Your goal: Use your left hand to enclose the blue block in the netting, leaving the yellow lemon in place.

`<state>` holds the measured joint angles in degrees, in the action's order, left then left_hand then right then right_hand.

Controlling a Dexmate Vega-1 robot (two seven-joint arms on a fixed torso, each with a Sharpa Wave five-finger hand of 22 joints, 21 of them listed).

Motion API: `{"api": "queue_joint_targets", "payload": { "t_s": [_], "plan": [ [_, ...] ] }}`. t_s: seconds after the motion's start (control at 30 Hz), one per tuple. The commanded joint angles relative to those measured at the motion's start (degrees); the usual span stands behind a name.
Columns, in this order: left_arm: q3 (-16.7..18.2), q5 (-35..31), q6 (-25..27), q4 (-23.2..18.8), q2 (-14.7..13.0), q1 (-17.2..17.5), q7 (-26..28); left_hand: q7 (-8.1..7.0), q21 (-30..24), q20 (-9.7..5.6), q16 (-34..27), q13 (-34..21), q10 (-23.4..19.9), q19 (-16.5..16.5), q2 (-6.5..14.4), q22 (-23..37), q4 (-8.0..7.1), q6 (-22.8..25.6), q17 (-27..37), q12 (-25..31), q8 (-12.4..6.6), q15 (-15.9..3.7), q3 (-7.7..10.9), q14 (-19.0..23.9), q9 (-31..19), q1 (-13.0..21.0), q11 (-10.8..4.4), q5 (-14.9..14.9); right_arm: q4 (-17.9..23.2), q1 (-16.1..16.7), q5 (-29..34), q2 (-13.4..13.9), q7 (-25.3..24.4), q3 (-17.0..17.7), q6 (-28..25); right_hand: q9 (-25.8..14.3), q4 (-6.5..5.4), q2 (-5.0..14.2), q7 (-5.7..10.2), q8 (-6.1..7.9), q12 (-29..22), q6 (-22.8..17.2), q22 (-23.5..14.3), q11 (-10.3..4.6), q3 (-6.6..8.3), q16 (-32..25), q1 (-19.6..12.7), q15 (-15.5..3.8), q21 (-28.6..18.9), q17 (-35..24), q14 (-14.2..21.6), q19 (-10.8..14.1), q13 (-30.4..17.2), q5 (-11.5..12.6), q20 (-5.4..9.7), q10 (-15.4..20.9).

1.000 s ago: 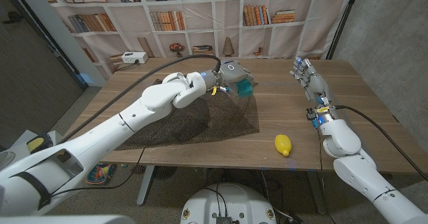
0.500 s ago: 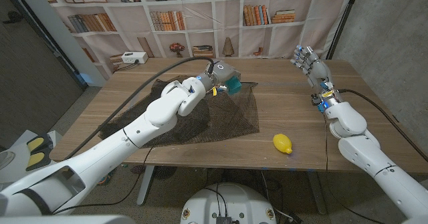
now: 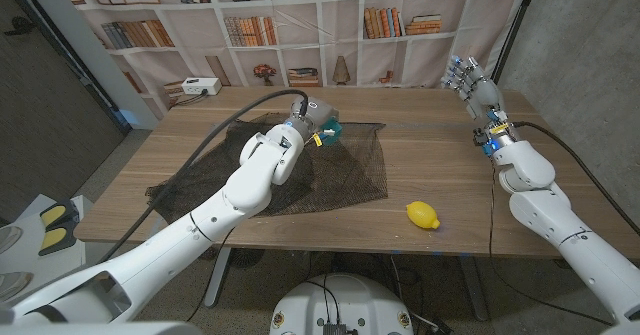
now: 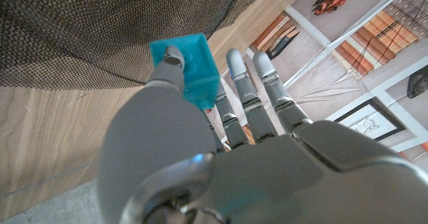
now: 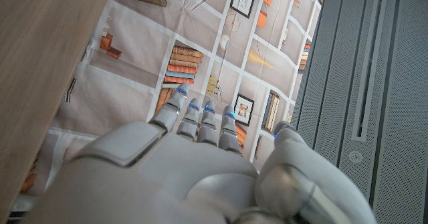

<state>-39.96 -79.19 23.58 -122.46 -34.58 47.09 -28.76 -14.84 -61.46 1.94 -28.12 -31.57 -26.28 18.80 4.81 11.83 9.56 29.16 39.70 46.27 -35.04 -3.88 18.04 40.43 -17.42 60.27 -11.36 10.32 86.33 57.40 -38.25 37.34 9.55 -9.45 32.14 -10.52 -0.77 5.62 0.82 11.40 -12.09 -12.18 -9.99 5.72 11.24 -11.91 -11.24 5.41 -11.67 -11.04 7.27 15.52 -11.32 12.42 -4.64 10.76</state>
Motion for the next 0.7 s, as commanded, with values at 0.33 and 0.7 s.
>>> {"api": "queue_joint_targets", "payload": {
  "t_s": [0.33,0.7],
  "plan": [
    [3.40,-10.78,12.50,1.00,4.73,5.49,-9.77,9.40,-0.78,0.11,0.71,0.53,-1.01,-0.50,4.36,-0.10,-1.58,21.40,0.56,-0.28,-3.45,-9.04,2.05,0.29,-0.26,3.78,-0.36,-0.09,-5.77,-6.01,-1.86,1.01,4.37,-0.76,1.00,-0.27,0.14,0.00,0.14,-0.13,0.13,-0.36,-0.25,-0.11,0.20,0.09,-0.02,-0.08,-0.02,-0.22,0.38,0.58,-0.15,-0.11,-0.07,0.67],
    [4.49,-9.11,14.38,6.31,5.10,3.57,-14.02,9.62,-1.17,0.16,0.96,0.78,-1.08,-0.69,4.26,-0.22,-1.38,21.45,1.04,-0.33,-3.58,-9.17,2.12,0.35,-0.05,3.96,-0.36,-0.11,-5.04,-6.98,-1.00,1.45,3.95,-1.47,0.07,-0.27,0.19,-0.04,0.11,-0.15,0.14,-0.36,-0.25,-0.16,0.22,0.11,-0.02,-0.08,-0.02,-0.22,0.43,0.62,-0.16,-0.14,0.05,0.74]
  ]
}}
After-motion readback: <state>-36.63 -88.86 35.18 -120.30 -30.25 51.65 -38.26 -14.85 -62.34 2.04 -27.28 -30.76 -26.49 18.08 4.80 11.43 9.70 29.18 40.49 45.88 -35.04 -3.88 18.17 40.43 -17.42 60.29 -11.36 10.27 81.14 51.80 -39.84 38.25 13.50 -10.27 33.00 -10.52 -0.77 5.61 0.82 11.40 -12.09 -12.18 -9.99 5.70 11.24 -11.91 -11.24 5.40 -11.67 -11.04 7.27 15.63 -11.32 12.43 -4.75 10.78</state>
